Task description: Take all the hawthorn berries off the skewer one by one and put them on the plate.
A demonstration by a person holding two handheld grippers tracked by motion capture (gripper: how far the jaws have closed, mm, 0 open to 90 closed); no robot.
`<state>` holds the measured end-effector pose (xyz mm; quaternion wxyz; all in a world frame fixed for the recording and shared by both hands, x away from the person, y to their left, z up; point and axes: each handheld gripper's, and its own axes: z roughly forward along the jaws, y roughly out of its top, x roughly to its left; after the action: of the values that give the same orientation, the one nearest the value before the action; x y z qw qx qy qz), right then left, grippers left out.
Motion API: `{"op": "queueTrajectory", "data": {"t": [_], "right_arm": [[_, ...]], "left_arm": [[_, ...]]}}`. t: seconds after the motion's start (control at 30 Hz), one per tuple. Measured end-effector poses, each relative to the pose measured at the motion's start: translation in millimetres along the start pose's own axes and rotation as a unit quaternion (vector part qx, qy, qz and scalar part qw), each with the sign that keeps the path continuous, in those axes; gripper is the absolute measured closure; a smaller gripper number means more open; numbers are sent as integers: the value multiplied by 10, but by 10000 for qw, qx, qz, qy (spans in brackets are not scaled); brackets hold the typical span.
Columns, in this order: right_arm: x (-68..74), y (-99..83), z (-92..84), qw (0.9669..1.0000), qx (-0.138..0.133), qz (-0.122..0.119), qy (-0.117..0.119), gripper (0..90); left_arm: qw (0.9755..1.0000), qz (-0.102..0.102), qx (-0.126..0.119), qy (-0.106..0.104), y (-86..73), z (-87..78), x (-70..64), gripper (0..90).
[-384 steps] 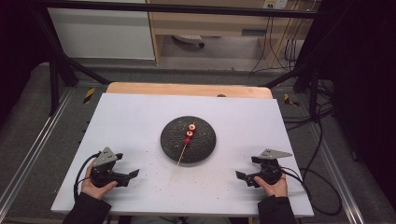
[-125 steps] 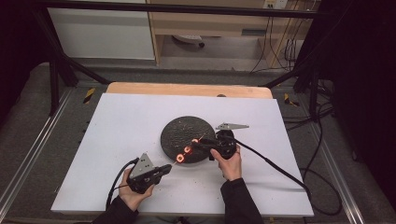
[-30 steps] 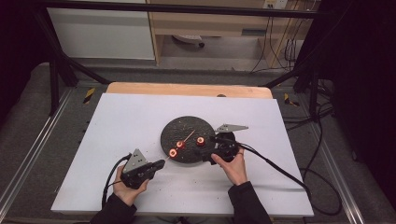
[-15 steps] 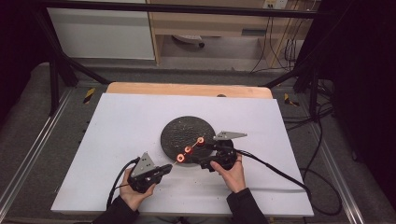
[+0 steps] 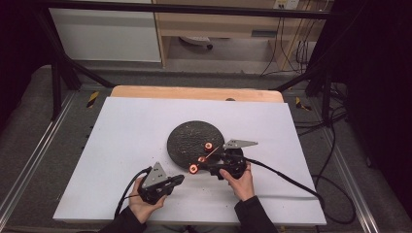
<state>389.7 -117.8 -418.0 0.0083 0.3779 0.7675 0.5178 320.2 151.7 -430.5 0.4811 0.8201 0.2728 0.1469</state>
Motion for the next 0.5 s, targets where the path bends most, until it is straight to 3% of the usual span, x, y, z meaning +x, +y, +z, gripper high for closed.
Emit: {"op": "queueTrajectory", "data": {"t": [0.27,0.5], "right_arm": [[3,-11,7,9999,49,-4,126,566],[8,-9,2,9998,50,33,206,608]], "left_arm": [[10000,5,8,-11,-3,7,-6,883],[10000,5,-4,-14,-3,7,-7,883]]}}
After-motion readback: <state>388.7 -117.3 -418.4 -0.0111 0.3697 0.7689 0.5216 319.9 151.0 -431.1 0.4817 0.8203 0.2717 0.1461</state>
